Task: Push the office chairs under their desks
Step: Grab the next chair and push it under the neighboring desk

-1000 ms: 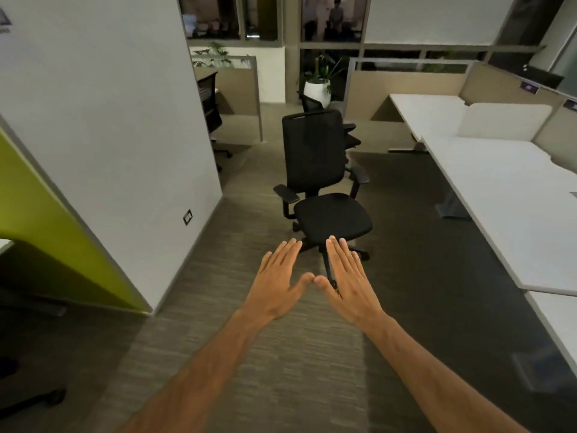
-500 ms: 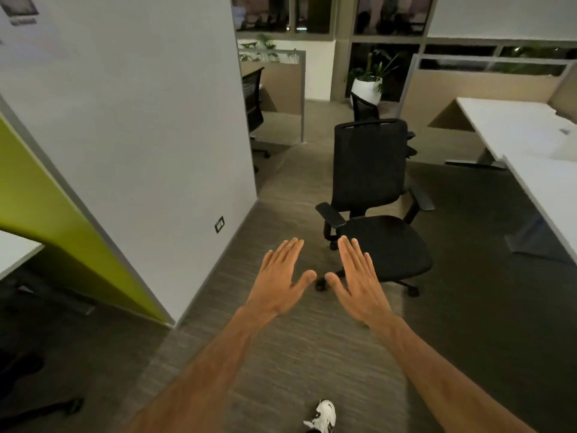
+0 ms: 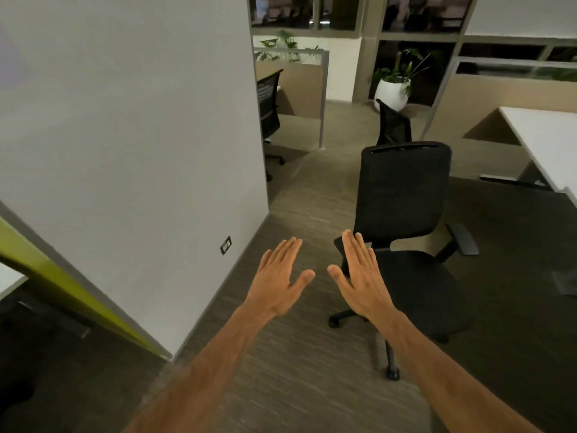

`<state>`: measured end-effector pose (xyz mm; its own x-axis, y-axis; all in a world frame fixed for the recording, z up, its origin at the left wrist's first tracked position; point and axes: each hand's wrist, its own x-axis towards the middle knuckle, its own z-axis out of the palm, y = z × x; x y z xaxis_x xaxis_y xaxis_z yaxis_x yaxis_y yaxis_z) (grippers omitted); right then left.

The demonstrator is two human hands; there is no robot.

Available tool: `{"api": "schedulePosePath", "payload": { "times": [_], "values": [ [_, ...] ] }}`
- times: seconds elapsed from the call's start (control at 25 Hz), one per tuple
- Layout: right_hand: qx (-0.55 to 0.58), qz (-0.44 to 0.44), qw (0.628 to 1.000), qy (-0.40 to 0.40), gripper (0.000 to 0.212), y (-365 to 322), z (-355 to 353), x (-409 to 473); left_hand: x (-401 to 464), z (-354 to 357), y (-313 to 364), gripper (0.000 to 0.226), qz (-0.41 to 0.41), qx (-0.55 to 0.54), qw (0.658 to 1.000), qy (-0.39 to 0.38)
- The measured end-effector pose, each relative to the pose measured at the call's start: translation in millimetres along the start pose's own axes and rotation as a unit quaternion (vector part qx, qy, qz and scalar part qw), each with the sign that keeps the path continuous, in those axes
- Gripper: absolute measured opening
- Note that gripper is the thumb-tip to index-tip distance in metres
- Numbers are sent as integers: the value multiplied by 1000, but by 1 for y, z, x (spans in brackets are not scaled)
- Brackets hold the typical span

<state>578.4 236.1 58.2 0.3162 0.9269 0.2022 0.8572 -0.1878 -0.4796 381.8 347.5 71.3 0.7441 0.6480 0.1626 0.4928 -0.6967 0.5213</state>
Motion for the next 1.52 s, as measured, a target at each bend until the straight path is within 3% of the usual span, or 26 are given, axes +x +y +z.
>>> {"api": "schedulePosePath", "payload": {
  "times": [0.4,0.76,1.16,1.36,1.52],
  "values": [
    [-8,75,997,24,81,44,56,202,225,-4,-126,78,57,-1,997,-52],
    [-1,160,984,83,84,100,60,371,432,-15,-169,75,137,-24,985,-107],
    [5,263,953,151,82,244,26,523,668,53,-162,72,197,-18,965,-174],
    [-3,339,925,170,82,296,3,554,775,98,-116,71,275,-27,932,-234],
    [-13,410,895,178,79,334,4,579,869,150,-75,76,365,-15,888,-280]
  ]
}}
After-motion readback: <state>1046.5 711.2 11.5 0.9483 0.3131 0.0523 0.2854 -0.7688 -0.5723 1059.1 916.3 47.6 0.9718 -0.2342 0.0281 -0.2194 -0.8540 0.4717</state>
